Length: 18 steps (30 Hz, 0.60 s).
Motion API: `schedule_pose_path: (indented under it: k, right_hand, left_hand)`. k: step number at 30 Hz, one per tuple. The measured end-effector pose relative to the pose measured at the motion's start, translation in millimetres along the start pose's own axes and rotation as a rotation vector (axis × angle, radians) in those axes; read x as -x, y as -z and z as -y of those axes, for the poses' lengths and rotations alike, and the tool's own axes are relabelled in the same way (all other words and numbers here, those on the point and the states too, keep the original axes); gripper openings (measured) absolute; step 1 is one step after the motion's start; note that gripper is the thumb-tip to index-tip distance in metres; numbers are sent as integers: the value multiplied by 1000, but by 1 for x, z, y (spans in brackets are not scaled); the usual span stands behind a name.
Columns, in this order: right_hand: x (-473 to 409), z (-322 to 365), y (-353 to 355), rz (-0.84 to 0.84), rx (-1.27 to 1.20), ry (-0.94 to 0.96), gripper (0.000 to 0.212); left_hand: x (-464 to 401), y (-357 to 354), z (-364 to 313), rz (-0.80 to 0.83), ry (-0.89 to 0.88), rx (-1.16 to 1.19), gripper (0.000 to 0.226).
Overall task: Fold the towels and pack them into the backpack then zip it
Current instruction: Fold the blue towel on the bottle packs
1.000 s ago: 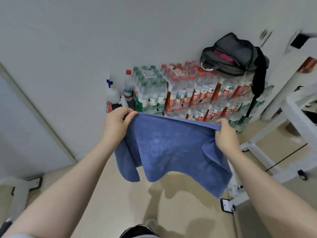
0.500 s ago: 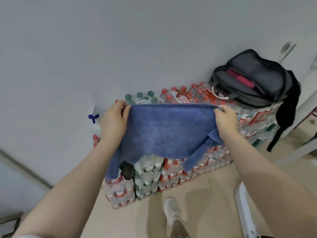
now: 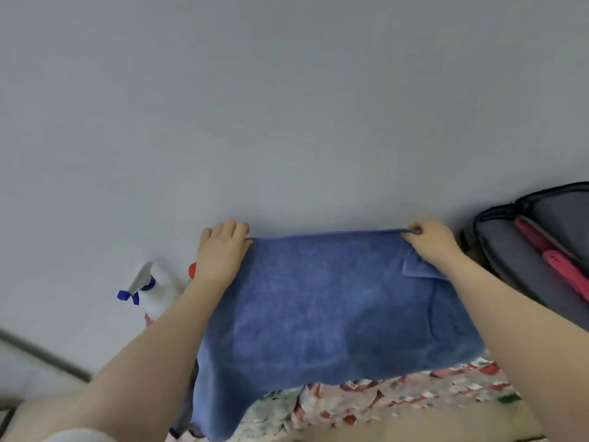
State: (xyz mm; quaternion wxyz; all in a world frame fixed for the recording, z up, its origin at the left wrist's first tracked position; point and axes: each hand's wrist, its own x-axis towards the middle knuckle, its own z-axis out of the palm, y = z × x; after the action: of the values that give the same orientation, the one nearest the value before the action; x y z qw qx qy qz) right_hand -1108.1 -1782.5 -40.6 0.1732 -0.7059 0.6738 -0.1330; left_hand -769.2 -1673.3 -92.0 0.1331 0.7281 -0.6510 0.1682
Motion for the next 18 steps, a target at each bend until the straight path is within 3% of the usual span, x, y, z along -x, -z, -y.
schedule_pose_path:
  k: [4, 7, 10, 12, 14, 18]
  right_hand:
    - [-20, -13, -27, 129, 92, -4, 26]
    - [-15, -16, -31, 124, 121, 76, 37]
    - [9, -16, -26, 141, 162, 294, 37]
    - [26, -22, -27, 165, 328, 395, 39]
    - [41, -32, -33, 197, 474, 359, 43]
    - [47, -46, -42, 182, 514, 283, 49]
  left_hand:
    - [10, -21, -2, 142, 45, -25, 6]
    - [5, -4, -22, 139, 58, 160, 29]
    - [4, 19, -58, 251, -94, 403, 42]
    - [11, 28, -79, 281, -241, 493, 51]
    - [20, 24, -98, 327, -339, 551, 47]
    - [46, 14, -131, 441, -431, 609, 41]
